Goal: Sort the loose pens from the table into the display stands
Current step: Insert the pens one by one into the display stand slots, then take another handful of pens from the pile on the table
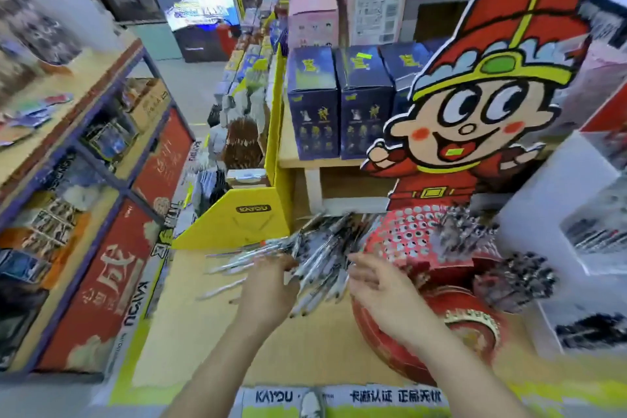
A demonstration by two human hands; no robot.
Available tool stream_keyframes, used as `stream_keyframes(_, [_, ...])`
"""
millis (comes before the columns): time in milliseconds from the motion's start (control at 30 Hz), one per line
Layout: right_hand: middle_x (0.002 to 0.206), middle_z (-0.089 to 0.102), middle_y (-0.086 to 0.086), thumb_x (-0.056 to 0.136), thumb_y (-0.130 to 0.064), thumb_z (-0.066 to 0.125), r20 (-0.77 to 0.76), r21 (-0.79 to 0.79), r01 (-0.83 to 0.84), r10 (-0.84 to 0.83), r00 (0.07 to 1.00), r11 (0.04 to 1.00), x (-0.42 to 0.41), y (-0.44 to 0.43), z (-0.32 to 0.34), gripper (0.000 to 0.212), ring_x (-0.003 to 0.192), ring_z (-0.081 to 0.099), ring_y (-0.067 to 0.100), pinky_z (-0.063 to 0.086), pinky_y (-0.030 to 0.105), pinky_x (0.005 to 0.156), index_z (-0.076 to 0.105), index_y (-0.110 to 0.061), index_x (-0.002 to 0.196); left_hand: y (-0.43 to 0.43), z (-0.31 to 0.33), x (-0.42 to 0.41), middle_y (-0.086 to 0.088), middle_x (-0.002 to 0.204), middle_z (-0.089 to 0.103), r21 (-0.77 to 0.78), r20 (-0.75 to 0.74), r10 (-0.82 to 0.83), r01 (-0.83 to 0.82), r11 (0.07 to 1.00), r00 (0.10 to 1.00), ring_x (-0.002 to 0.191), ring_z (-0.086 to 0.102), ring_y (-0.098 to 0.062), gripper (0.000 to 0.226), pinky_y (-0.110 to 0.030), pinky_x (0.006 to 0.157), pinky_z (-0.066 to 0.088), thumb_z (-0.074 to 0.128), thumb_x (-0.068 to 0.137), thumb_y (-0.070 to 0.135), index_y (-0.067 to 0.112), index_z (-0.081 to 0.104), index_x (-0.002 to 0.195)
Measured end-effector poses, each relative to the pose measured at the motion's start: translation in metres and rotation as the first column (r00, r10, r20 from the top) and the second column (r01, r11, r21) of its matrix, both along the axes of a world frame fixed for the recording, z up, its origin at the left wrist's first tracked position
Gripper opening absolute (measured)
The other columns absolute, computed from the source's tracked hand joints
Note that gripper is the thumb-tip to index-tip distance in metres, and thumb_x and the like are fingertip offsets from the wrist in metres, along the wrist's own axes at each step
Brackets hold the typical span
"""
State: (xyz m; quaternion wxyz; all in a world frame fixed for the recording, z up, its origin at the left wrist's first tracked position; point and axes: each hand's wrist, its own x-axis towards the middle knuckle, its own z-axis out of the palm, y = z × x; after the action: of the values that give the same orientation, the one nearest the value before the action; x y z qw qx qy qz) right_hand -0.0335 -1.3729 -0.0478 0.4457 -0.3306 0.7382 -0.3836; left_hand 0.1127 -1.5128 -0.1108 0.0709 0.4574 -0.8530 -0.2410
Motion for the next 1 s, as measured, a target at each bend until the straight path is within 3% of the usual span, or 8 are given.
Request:
stream_keyframes(167, [0.121, 0.062, 0.015, 0.09, -0.008, 0.055, -0.02, 0.214, 0.186, -0.186, 0.982, 0.959, 0.033, -0.044, -0.071, 0.037, 0.111, 0.059, 0.03, 0.047, 0.037, 0.091, 0.049, -0.016, 0.126, -0.002, -0.058, -0.031, -0.008, 0.135, 0.044, -0.049, 0.3, -0.202, 0.227, 0.973, 0.932, 0.125, 0.039, -0.031, 0.051, -0.038, 0.099, 0.037, 0.053, 0.088, 0.034, 0.026, 0.041, 0.137])
stream_keyframes(267, [0.129, 0.058, 0.015, 0.079, -0.029, 0.055, -0.18, 0.251, 0.34, -0.301, 0.936, 0.906, 0.04, -0.07, -0.107, 0.055, 0.121, 0.054, 0.032, 0.042, 0.036, 0.101, 0.041, -0.021, 0.132, -0.003, -0.08, -0.039, -0.013, 0.155, 0.015, -0.017, 0.435, -0.261, 0.298, 0.954, 0.862, 0.14, 0.02, -0.035, 0.066, -0.049, 0.108, 0.027, 0.046, 0.093, 0.031, 0.034, 0.012, 0.149])
stream_keyframes(333, [0.133, 0.055, 0.017, 0.083, -0.034, 0.056, -0.184, 0.268, 0.398, -0.36, 0.915, 0.877, 0.042, -0.086, -0.126, 0.061, 0.122, 0.054, 0.034, 0.042, 0.036, 0.101, 0.032, -0.023, 0.138, -0.004, -0.091, -0.037, -0.013, 0.158, 0.007, -0.008, 0.483, -0.292, 0.338, 0.941, 0.825, 0.142, 0.015, -0.035, 0.066, -0.052, 0.108, 0.025, 0.047, 0.094, 0.033, 0.037, 0.01, 0.149])
stream_keyframes(500, [0.132, 0.051, 0.029, 0.081, -0.034, 0.05, -0.348, 0.374, 0.417, -0.292, 0.891, 0.828, 0.042, -0.109, -0.14, 0.071, 0.121, 0.053, 0.041, 0.044, 0.043, 0.1, 0.018, -0.021, 0.144, -0.017, -0.101, -0.022, -0.012, 0.119, 0.059, -0.128, 0.383, -0.321, 0.394, 0.91, 0.866, 0.099, 0.059, -0.033, 0.057, -0.053, 0.076, 0.051, 0.081, 0.064, 0.03, 0.028, 0.055, 0.114])
stream_keyframes(633, [0.127, 0.052, 0.03, 0.091, -0.026, 0.055, -0.387, 0.422, 0.415, -0.254, 0.886, 0.806, 0.039, -0.118, -0.144, 0.051, 0.116, 0.052, 0.042, 0.044, 0.037, 0.09, 0.031, -0.009, 0.133, -0.021, -0.105, 0.001, -0.01, 0.107, 0.065, -0.15, 0.346, -0.365, 0.434, 0.888, 0.865, 0.087, 0.064, -0.033, 0.032, -0.048, 0.072, 0.053, 0.049, 0.077, 0.028, 0.024, 0.054, 0.109])
stream_keyframes(767, [0.119, 0.058, 0.026, 0.091, -0.022, 0.062, -0.341, 0.365, 0.473, -0.357, 0.87, 0.802, 0.042, -0.124, -0.148, 0.043, 0.108, 0.058, 0.04, 0.045, 0.036, 0.084, 0.037, -0.007, 0.123, -0.028, -0.108, 0.024, -0.004, 0.085, 0.061, -0.065, 0.354, -0.434, 0.484, 0.873, 0.829, 0.064, 0.062, -0.026, 0.043, -0.028, 0.05, 0.047, 0.082, 0.054, 0.026, 0.026, 0.061, 0.091])
stream_keyframes(833, [0.113, 0.063, 0.023, 0.089, -0.018, 0.065, -0.297, 0.306, 0.514, -0.433, 0.851, 0.801, 0.046, -0.123, -0.149, 0.038, 0.105, 0.061, 0.037, 0.045, 0.036, 0.084, 0.041, -0.008, 0.117, -0.028, -0.108, 0.038, -0.004, 0.086, 0.058, -0.008, 0.321, -0.435, 0.462, 0.887, 0.841, 0.067, 0.062, -0.026, 0.047, -0.027, 0.046, 0.041, 0.083, 0.054, 0.019, 0.027, 0.056, 0.091])
stream_keyframes(1000, [0.098, 0.063, 0.015, 0.08, -0.001, 0.052, -0.083, 0.216, 0.616, -0.614, 0.785, 0.758, 0.056, -0.108, -0.161, 0.043, 0.085, 0.064, 0.034, 0.051, 0.044, 0.071, 0.039, -0.037, 0.1, -0.029, -0.104, 0.06, -0.003, 0.107, 0.052, 0.031, 0.272, -0.333, 0.338, 0.941, 0.903, 0.089, 0.062, -0.03, 0.041, -0.037, 0.058, 0.045, 0.053, 0.091, 0.019, 0.031, 0.037, 0.126])
